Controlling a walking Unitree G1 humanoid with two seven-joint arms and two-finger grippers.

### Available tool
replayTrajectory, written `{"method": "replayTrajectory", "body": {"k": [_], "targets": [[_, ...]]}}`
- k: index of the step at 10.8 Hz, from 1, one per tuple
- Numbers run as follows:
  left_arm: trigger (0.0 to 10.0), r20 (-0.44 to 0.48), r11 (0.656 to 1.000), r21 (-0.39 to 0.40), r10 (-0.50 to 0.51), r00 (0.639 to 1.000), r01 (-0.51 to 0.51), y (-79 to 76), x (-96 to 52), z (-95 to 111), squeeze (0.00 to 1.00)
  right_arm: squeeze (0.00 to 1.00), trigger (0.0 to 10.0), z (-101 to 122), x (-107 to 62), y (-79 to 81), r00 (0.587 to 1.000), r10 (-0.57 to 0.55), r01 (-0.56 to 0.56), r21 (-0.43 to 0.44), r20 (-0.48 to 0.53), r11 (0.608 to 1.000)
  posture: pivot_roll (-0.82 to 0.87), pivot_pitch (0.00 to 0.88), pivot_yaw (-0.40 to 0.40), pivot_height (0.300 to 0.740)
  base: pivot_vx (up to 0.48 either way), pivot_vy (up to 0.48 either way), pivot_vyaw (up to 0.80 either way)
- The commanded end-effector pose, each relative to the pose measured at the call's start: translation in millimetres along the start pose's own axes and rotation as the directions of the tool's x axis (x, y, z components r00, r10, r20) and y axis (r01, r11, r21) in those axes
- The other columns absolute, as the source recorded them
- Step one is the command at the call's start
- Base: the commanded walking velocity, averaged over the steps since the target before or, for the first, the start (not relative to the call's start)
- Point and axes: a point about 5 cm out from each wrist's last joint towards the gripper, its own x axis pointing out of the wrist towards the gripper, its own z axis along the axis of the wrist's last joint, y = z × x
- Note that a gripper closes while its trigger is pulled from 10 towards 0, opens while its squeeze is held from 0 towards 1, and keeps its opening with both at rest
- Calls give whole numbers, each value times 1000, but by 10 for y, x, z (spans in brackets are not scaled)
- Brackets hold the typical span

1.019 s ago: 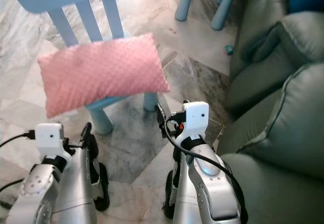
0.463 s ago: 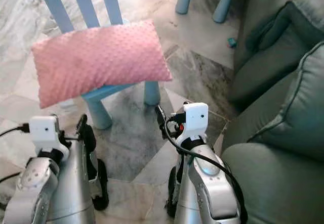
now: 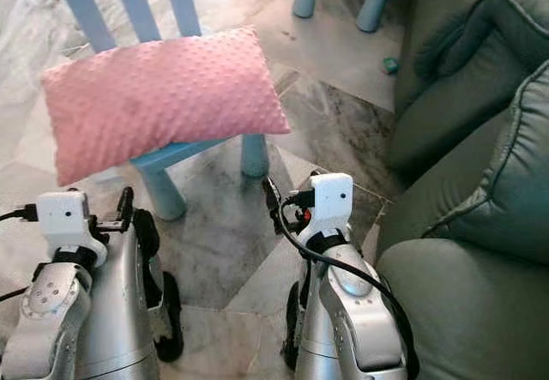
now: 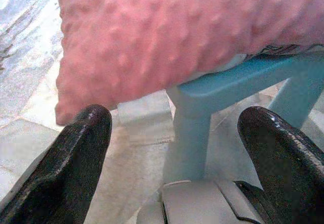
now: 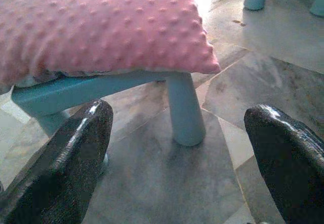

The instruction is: Move the pillow to the sofa

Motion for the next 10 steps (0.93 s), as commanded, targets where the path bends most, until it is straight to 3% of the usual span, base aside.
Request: {"method": "replayTrajectory", "body": {"k": [1, 5, 7, 10], "targets": [[10000, -117, 1000, 2, 5, 993, -4, 17, -81, -247, 0, 0, 10000, -43, -23, -38, 1000, -10, 10, 5, -11, 1000, -45, 401, -68, 413, 0, 0, 0], [10000, -73, 1000, -19, -13, 997, 12, -33, -35, -169, 0, 0, 10000, -24, -9, -38, 1000, -3, 3, 3, 1, 1000, -47, 400, -69, 413, 0, 0, 0], [10000, -48, 997, -15, 75, 996, -76, 87, 76, -128, 0, 0, 10000, 50, 131, -106, 999, 23, -22, -32, 39, 999, -39, 406, -72, 413, 0, 0, 0], [10000, 43, 984, -42, 177, 983, -175, 246, 321, 122, 0, 0, 10000, 169, 500, -250, 994, 85, -81, -65, 64, 995, -27, 430, -77, 413, 0, 0, 0]]}}
